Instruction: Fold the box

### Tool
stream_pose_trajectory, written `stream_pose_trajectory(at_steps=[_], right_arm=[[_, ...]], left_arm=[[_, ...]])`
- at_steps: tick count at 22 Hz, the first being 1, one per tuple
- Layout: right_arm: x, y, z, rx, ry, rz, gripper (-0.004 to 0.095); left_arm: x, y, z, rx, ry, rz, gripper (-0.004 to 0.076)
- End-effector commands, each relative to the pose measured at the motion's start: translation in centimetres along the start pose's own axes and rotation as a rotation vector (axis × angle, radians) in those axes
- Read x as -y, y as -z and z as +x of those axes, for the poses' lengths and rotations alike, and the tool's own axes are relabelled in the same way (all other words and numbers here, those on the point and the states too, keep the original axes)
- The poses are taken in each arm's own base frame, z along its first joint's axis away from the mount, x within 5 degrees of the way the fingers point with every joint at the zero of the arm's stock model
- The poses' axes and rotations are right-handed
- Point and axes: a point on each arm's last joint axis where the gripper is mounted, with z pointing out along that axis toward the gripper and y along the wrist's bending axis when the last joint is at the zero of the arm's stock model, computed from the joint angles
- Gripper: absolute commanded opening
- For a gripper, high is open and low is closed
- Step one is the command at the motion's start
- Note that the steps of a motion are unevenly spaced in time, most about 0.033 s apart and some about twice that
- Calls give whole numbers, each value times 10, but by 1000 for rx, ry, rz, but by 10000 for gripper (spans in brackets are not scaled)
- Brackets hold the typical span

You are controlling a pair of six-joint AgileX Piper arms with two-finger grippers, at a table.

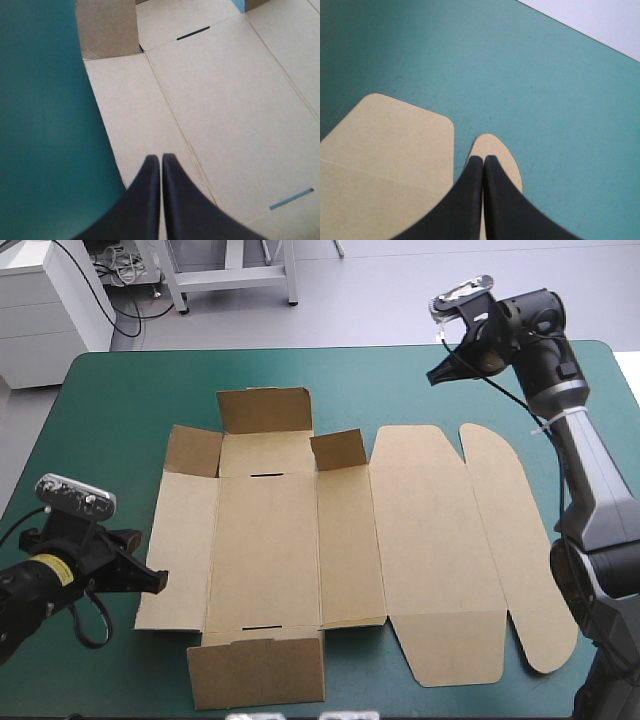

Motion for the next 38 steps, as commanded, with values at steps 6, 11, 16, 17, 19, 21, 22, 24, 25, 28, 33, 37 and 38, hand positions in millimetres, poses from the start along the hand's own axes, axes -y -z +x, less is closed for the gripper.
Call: stream_pose_trajectory(at_steps=[6,11,16,17,19,21,22,24,25,28,33,37,38], right_arm=[[49,62,55,5,-97,75,-22],[60,90,95,-19,-173,85,-22],[56,114,114,-4,-188,99,-22],[54,116,117,-5,-187,97,-22],[49,127,125,7,-188,93,-22],[43,135,135,12,-194,90,-22],[41,137,138,11,-195,87,-22],[34,140,148,8,-201,70,-22],[29,140,155,-4,-204,59,-22],[21,137,169,-7,-205,44,-22],[16,136,178,-3,-205,46,-22],[17,136,175,23,-206,48,-22],[17,136,175,31,-203,53,-22]], left_arm=[[-8,-6,-70,5,-6,-65,-8],[-8,-24,-97,-62,-67,-54,11],[-3,-44,-104,-92,-85,-4,18],[-1,-48,-105,-100,-86,14,18],[2,-59,-106,-128,-106,51,18],[-7,-69,-106,-145,-75,76,18],[-12,-71,-106,-148,-56,86,18],[-33,-75,-105,-131,39,149,18],[-52,-75,-103,-115,125,186,18],[-92,-63,-95,-28,243,265,18],[-156,-28,-76,174,513,208,15],[-177,-17,-60,160,568,82,15],[-178,-17,-58,150,565,72,15]])
